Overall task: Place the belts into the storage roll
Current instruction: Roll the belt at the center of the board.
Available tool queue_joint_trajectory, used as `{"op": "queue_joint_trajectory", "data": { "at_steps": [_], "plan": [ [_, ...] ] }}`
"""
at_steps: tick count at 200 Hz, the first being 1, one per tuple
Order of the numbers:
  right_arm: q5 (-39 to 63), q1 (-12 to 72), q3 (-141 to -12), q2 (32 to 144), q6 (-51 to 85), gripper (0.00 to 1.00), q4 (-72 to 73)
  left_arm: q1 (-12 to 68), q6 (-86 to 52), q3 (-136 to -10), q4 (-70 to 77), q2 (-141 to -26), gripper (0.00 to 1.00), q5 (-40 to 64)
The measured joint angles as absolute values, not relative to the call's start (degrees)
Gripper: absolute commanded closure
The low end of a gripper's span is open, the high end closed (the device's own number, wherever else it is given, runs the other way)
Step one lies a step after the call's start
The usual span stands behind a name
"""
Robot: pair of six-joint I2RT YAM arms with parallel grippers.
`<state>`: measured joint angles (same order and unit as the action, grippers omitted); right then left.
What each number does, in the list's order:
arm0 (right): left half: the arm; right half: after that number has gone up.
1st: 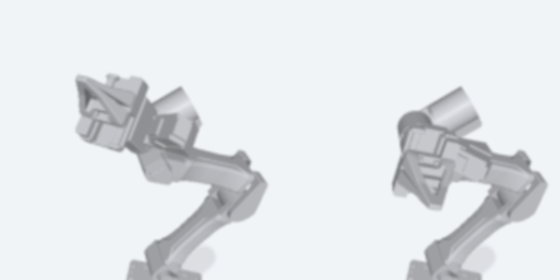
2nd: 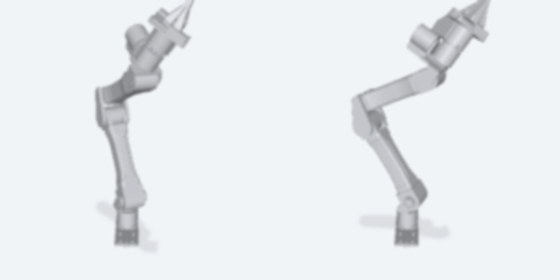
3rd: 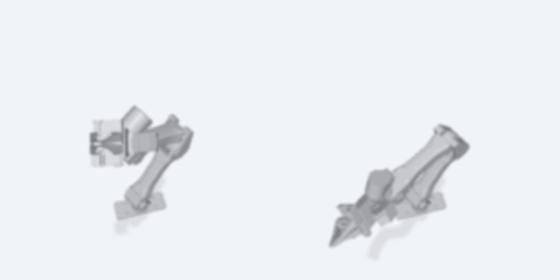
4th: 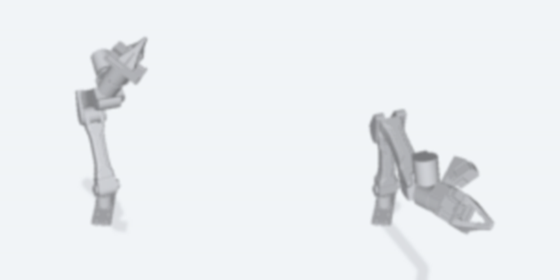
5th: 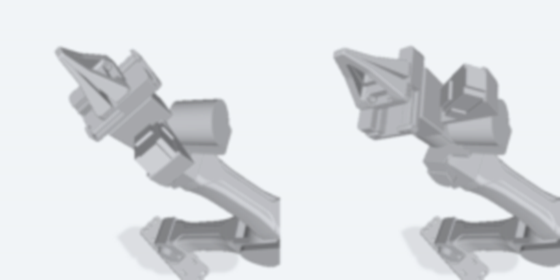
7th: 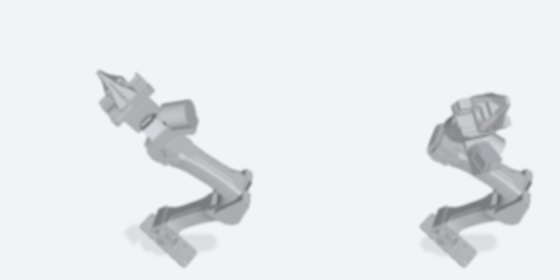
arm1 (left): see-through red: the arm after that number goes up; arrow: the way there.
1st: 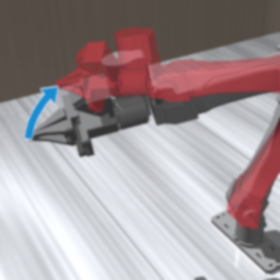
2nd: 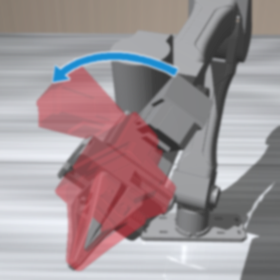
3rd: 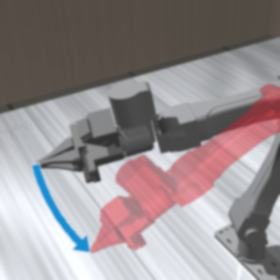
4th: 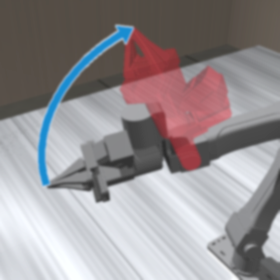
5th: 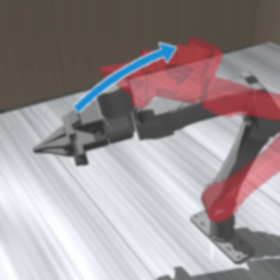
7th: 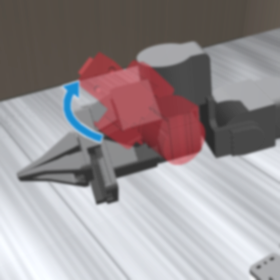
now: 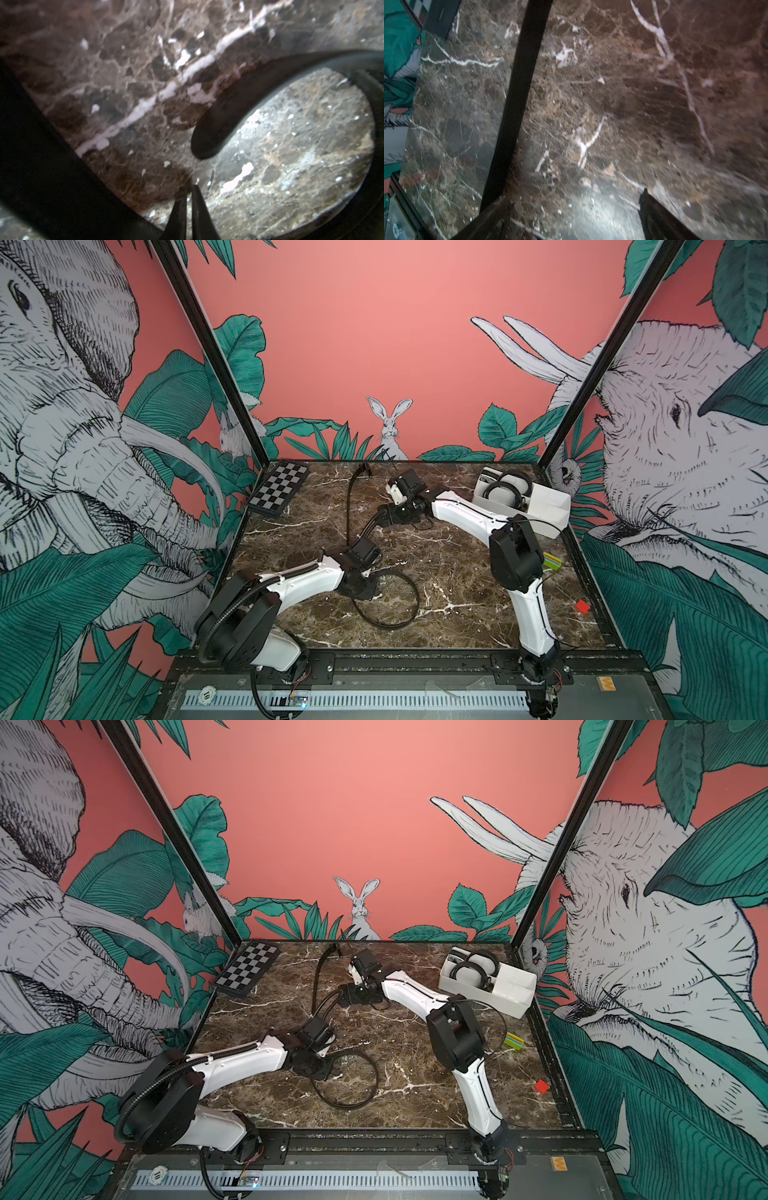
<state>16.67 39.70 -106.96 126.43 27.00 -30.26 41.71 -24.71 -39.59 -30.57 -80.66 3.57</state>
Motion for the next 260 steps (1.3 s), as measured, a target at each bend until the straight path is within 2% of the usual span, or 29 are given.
{"op": "queue_joint_trajectory", "data": {
  "at_steps": [87, 100, 119, 135, 153, 165, 192, 260],
  "plan": [
    [14.06, 47.51, -138.67, 148.51, 28.95, 0.01, -32.80, 41.71, -31.88, -28.99, -27.99, -67.53, 0.94, 3.22],
    [13.26, 48.69, -144.09, 152.38, 28.84, 0.02, -34.81, 41.71, -32.38, -28.23, -28.21, -66.26, 0.90, 2.96],
    [11.94, 49.67, -150.08, 157.27, 28.47, 0.12, -37.74, 41.71, -33.01, -27.57, -28.75, -64.62, 0.86, 2.85],
    [10.44, 49.93, -151.59, 158.78, 27.81, 0.32, -39.00, 41.71, -33.17, -27.49, -29.69, -62.76, 0.83, 2.59],
    [9.19, 49.65, -151.83, 158.78, 28.18, 0.49, -41.69, 41.71, -33.43, -27.35, -30.35, -60.31, 0.81, 1.93],
    [8.14, 49.32, -151.89, 158.76, 28.23, 0.54, -43.11, 41.71, -33.61, -27.16, -30.61, -59.33, 0.80, 1.30],
    [6.74, 48.05, -145.77, 155.11, 28.12, 0.56, -44.36, 41.71, -34.30, -26.85, -30.41, -60.38, 0.78, -0.03],
    [2.22, 40.82, -103.94, 130.30, 27.44, 0.56, -40.36, 41.71, -33.95, -29.80, -30.04, -67.18, 0.74, -1.54]
  ]
}}
